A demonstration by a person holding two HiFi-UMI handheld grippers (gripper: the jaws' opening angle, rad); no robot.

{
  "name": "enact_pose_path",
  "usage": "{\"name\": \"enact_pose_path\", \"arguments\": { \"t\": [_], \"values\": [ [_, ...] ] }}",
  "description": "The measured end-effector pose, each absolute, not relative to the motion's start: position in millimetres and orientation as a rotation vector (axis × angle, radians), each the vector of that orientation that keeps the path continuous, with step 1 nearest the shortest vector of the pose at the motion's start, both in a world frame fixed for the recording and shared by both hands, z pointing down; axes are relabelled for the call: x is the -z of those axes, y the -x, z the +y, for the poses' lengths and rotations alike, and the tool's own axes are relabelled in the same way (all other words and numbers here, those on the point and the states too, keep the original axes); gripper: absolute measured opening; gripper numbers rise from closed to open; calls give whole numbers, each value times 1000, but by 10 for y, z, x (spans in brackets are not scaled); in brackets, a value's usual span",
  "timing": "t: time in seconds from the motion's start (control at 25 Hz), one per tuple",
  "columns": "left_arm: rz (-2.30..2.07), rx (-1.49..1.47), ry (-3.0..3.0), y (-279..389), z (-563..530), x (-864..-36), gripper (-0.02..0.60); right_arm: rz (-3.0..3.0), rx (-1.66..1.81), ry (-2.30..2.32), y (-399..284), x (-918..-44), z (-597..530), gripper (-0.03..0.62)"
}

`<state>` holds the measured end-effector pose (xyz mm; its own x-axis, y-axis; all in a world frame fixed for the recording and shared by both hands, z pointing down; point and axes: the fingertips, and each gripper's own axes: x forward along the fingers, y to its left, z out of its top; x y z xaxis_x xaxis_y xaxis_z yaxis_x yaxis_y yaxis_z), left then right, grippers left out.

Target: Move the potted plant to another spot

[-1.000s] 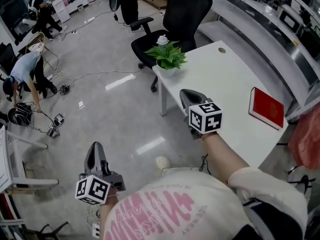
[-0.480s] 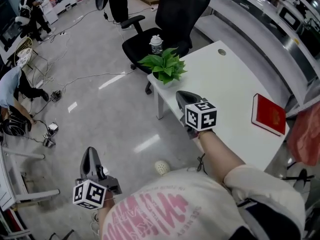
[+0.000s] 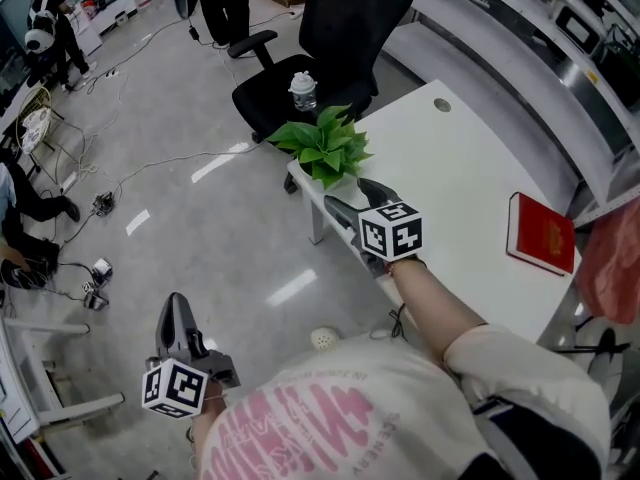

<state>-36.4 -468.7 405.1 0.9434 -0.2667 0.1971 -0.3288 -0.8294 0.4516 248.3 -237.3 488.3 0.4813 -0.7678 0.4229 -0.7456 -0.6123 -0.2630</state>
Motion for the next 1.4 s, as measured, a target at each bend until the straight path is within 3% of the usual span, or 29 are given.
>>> {"name": "enact_pose_path", "arguments": {
  "t": [0.24, 0.44, 1.4],
  "values": [
    [-434, -198, -2588, 222, -4738, -4123, 3, 1365, 748, 2690, -2627, -4956, -2497, 488],
    [-450, -217, -2598, 183, -4774, -4136, 3, 1299, 702, 2724, -2816, -5016, -2607, 545],
    [-568, -268, -2538, 355, -4878, -4315, 3, 1265, 477, 2791, -3120, -4933, -3032, 563]
  ]
}}
